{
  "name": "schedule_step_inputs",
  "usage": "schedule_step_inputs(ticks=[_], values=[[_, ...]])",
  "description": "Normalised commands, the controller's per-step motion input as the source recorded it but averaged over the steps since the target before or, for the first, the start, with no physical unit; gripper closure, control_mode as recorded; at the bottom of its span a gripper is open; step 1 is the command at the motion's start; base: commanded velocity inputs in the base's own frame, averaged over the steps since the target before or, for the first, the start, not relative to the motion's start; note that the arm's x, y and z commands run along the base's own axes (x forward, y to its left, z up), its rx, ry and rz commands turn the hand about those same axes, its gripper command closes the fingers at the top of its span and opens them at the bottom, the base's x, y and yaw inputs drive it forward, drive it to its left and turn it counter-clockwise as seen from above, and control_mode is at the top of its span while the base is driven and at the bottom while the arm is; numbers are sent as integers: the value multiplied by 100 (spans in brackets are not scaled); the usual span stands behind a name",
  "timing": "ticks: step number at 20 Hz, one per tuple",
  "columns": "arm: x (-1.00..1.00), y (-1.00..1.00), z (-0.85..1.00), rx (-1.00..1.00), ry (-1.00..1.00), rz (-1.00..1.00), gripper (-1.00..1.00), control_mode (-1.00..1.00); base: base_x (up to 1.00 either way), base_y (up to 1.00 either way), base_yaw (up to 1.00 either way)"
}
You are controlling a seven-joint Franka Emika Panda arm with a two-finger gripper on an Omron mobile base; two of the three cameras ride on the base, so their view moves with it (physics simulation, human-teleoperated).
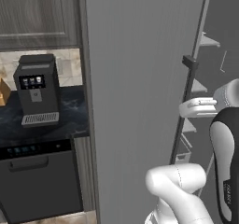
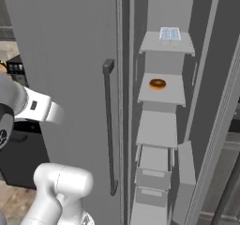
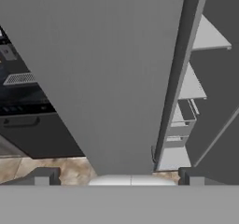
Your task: Open the freezer door, pick up the ice cube tray from the freezer, and place it on the dining counter.
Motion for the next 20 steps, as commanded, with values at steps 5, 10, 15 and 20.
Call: schedule_step_inputs(ticks=[5,10,15,20], values=[[0,0,0,0,0,0,-100,100,0,-40,-13],[0,0,0,0,0,0,-100,100,0,-23,-24],[0,0,0,0,0,0,-100,100,0,-26,-29],[0,0,0,0,0,0,-100,100,0,-41,-30]])
